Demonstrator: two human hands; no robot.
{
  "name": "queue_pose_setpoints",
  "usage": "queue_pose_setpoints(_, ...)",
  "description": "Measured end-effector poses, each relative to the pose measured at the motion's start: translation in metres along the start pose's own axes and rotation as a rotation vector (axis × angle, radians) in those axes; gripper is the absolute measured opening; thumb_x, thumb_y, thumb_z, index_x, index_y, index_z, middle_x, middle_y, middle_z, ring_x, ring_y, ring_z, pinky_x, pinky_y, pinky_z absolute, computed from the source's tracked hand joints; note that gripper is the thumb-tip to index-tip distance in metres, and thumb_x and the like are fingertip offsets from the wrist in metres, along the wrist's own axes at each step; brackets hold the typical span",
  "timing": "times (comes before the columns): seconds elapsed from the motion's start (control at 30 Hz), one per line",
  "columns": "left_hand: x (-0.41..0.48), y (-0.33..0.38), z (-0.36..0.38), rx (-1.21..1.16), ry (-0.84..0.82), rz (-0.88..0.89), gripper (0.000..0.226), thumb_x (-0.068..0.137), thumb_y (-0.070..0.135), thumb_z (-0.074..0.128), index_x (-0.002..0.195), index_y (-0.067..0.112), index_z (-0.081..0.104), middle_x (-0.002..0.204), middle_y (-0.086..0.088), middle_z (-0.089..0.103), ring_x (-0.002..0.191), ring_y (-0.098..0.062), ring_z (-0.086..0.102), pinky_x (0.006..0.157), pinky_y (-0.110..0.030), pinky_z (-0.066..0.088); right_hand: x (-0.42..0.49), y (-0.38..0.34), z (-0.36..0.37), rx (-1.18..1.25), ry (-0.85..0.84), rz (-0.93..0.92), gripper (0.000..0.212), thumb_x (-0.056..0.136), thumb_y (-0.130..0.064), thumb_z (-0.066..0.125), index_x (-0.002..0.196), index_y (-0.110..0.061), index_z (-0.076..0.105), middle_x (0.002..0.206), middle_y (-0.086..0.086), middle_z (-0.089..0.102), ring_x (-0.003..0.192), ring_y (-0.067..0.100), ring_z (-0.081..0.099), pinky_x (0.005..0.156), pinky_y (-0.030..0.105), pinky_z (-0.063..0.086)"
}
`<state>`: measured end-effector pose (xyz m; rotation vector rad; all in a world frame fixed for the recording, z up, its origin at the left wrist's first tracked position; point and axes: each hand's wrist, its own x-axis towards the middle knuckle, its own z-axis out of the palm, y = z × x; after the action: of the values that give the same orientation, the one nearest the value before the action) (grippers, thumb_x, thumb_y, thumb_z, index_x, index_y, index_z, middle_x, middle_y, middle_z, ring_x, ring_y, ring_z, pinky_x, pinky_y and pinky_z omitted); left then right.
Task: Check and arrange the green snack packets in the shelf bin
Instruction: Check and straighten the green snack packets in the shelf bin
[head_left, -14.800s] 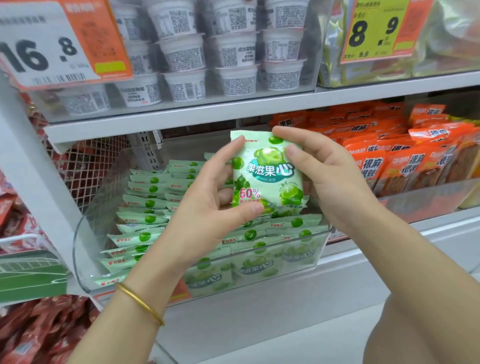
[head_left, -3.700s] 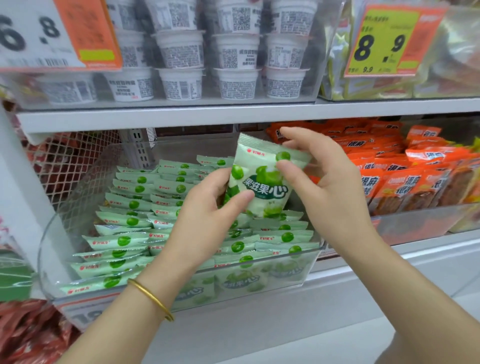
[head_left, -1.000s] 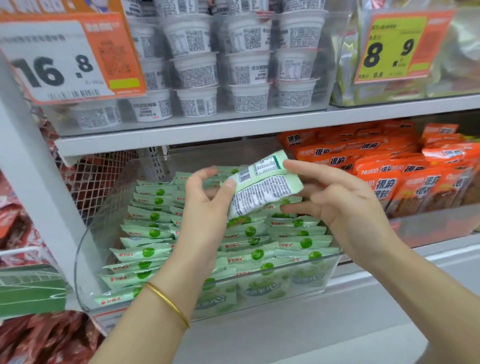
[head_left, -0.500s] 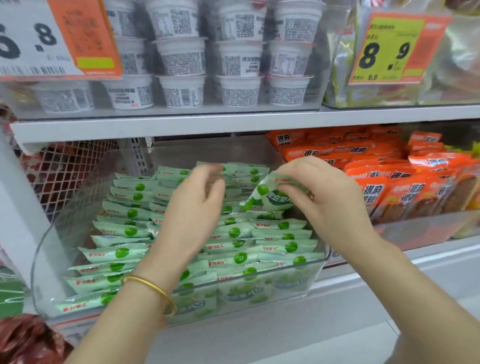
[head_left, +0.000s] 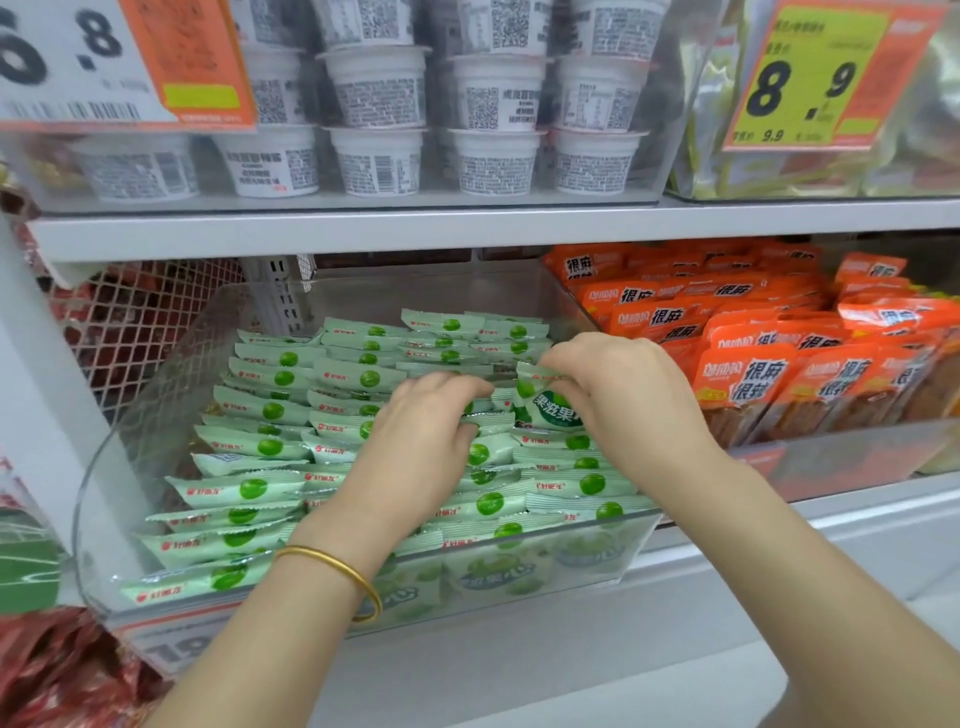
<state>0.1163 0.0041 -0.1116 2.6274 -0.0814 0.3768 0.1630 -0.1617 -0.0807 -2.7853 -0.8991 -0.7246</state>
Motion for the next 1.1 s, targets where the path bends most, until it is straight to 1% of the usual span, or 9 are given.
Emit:
queue_pose_setpoints(0.13, -0.001, -0.002, 0.000, -0.016, 0.019, 0.008, 0.041, 0.094, 0.013, 0.051, 0.134, 0.025, 0.049, 0.135, 0.003, 0.048, 0.129, -0.015, 0.034, 0.108, -0.027, 0.025, -0.001, 0.000, -0.004, -0.031, -0.013, -0.005, 0.020, 0.081, -0.003, 0.062, 0.095, -0.018, 0.066, 0.088, 0.001, 0.065, 0.082, 0.028, 0.061, 0.072, 0.034, 0.042)
queue_pose_setpoints(0.23, -0.001, -0.002, 0.001, -0.029, 0.032, 0.005, 0.043, 0.094, 0.014, 0.051, 0.136, 0.026, 0.047, 0.136, 0.004, 0.048, 0.130, -0.014, 0.034, 0.108, -0.026, 0.024, -0.001, -0.008, 0.008, -0.065, -0.135, -0.012, 0.019, 0.086, -0.009, 0.059, 0.099, -0.022, 0.062, 0.095, -0.003, 0.066, 0.088, 0.024, 0.062, 0.066, 0.029, 0.042)
queue_pose_setpoints(0.37, -0.002, -0.001, 0.001, -0.058, 0.062, 0.032, 0.047, 0.094, 0.015, 0.052, 0.139, 0.025, 0.042, 0.138, 0.005, 0.045, 0.131, -0.012, 0.034, 0.109, -0.023, 0.024, -0.004, -0.005, -0.004, 0.129, -0.054, 0.114, 0.034, 0.089, -0.005, 0.055, 0.121, -0.018, 0.057, 0.115, 0.004, 0.063, 0.108, 0.026, 0.058, 0.086, 0.040, 0.049)
queue_pose_setpoints(0.47, -0.002, 0.002, 0.003, -0.054, 0.078, 0.066, 0.047, 0.094, 0.018, 0.051, 0.140, 0.024, 0.042, 0.139, 0.006, 0.045, 0.131, -0.012, 0.034, 0.110, -0.026, 0.025, -0.014, -0.003, -0.015, 0.261, -0.008, 0.157, 0.051, 0.089, 0.006, 0.047, 0.134, -0.020, 0.050, 0.132, 0.002, 0.055, 0.123, 0.020, 0.049, 0.102, 0.033, 0.040)
queue_pose_setpoints(0.57, 0.002, 0.003, 0.007, -0.013, 0.080, 0.081, 0.045, 0.093, 0.012, 0.050, 0.137, 0.020, 0.046, 0.136, 0.001, 0.049, 0.128, -0.019, 0.039, 0.110, -0.039, 0.030, -0.020, -0.015, -0.005, 0.279, -0.126, 0.040, 0.043, 0.098, -0.017, 0.038, 0.141, -0.015, 0.041, 0.144, 0.003, 0.043, 0.134, 0.021, 0.037, 0.112, 0.032, 0.027)
queue_pose_setpoints(0.73, 0.005, -0.002, 0.009, -0.029, 0.112, 0.035, 0.048, 0.091, 0.001, 0.044, 0.135, 0.019, 0.049, 0.135, -0.003, 0.049, 0.128, -0.021, 0.039, 0.110, -0.036, 0.030, -0.024, -0.018, 0.020, 0.236, -0.440, 0.016, 0.070, 0.090, -0.055, 0.011, 0.146, -0.017, 0.027, 0.146, 0.001, 0.039, 0.135, 0.020, 0.031, 0.112, 0.031, 0.020)
queue_pose_setpoints(0.9, 0.005, -0.002, 0.010, -0.035, 0.108, 0.036, 0.050, 0.090, -0.002, 0.043, 0.135, 0.018, 0.049, 0.136, -0.005, 0.049, 0.128, -0.022, 0.038, 0.110, -0.037, 0.030, -0.023, -0.011, 0.016, 0.276, -0.309, 0.053, 0.091, 0.076, -0.069, -0.003, 0.144, -0.019, 0.031, 0.144, -0.002, 0.041, 0.134, 0.019, 0.034, 0.112, 0.033, 0.023)
queue_pose_setpoints(1.0, 0.005, -0.002, 0.010, -0.028, 0.104, 0.030, 0.050, 0.090, -0.002, 0.042, 0.135, 0.018, 0.049, 0.136, -0.004, 0.048, 0.128, -0.022, 0.038, 0.110, -0.037, 0.030, -0.025, -0.015, 0.018, 0.191, -0.400, 0.002, 0.099, 0.069, -0.069, -0.010, 0.144, -0.018, 0.030, 0.145, -0.001, 0.040, 0.134, 0.018, 0.032, 0.111, 0.033, 0.022)
queue_pose_setpoints(1.1, 0.004, -0.002, 0.010, -0.039, 0.117, 0.030, 0.049, 0.090, -0.002, 0.042, 0.135, 0.018, 0.050, 0.135, -0.004, 0.049, 0.128, -0.020, 0.038, 0.110, -0.035, 0.029, -0.022, -0.016, 0.020, 0.231, -0.351, 0.024, 0.088, 0.076, -0.067, -0.005, 0.126, -0.019, 0.049, 0.125, 0.002, 0.054, 0.121, 0.023, 0.045, 0.103, 0.037, 0.033)
